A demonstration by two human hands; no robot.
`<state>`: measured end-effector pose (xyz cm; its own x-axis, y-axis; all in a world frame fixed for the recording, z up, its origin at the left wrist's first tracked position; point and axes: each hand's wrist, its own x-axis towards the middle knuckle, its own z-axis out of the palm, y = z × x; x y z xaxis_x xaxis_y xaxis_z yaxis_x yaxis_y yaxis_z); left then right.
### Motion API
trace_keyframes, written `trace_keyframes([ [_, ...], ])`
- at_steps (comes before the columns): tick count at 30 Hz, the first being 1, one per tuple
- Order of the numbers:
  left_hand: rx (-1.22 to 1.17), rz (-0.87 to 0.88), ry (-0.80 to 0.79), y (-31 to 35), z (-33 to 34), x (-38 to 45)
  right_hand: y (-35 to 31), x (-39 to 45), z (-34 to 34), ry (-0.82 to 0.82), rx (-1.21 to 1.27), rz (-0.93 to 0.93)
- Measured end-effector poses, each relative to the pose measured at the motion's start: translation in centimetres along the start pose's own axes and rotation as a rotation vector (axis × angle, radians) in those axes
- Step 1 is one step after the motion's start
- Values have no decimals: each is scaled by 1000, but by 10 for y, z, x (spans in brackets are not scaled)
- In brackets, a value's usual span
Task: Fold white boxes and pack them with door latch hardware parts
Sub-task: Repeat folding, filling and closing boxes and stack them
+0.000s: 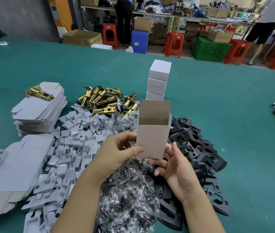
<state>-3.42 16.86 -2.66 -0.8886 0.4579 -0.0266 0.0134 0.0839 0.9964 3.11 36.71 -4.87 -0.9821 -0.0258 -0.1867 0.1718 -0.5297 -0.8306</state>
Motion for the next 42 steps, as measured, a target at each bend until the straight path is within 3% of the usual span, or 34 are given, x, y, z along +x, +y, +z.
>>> trace_keyframes([
  [10, 42, 10, -81, -3, 5, 3, 12, -1, 6, 84, -305, -191],
  [18, -41, -65, 306, 1, 1, 7, 17, 5, 5, 180, -250, -161],
  [24, 379, 8, 408, 2, 2, 6, 21, 8, 2, 153, -283, -148],
  [28, 602, -42, 433, 7, -5, 13, 21, 10, 1, 151, -275, -140],
  [33, 975, -175, 344, 30, -30, 48, 22, 12, 3, 140, -292, -144],
  [36, 1188, -161, 358, 42, -47, 90, 22, 13, 2, 141, -294, -143],
  [42, 1048, -231, 571, 46, -82, 162, 21, 14, 1, 149, -305, -133],
])
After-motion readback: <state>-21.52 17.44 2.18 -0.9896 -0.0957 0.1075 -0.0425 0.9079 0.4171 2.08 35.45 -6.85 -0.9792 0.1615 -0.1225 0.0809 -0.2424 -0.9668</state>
